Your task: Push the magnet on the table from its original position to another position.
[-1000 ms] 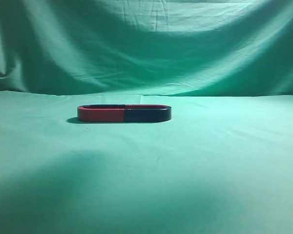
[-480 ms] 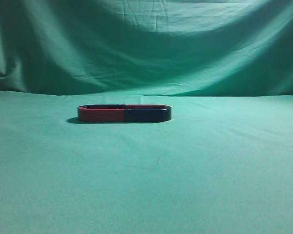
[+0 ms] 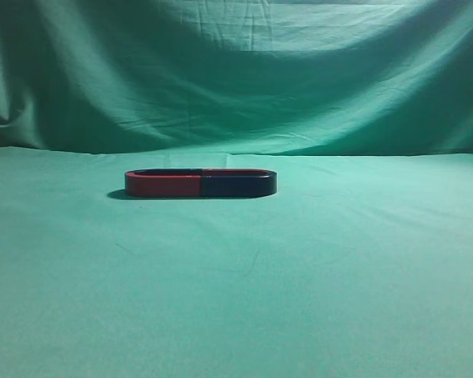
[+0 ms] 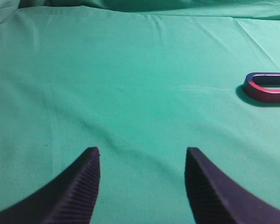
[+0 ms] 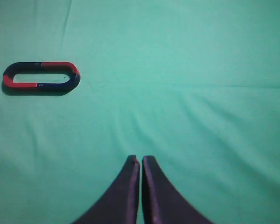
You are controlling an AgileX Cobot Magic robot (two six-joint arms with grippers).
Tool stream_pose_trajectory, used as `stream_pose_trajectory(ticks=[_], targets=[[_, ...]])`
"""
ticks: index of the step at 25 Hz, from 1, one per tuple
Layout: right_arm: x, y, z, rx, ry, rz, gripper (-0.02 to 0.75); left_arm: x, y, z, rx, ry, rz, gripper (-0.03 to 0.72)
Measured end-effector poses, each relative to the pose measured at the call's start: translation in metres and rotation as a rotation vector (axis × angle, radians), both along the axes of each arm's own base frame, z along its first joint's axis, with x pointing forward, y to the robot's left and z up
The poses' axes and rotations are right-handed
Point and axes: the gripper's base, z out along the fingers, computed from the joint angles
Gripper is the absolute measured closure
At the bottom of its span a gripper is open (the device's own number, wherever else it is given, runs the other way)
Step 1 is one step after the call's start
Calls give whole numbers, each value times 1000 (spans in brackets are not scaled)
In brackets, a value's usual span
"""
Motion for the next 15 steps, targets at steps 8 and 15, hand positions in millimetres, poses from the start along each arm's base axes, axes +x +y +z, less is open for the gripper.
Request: stream_pose_trajectory(ticks=[8, 15], targets=[[-68, -25, -15, 75, -124, 12, 738, 0, 0, 0, 0, 0, 0, 316], [-99, -38, -39, 99, -266, 28, 738, 0, 0, 0, 0, 0, 0, 316]])
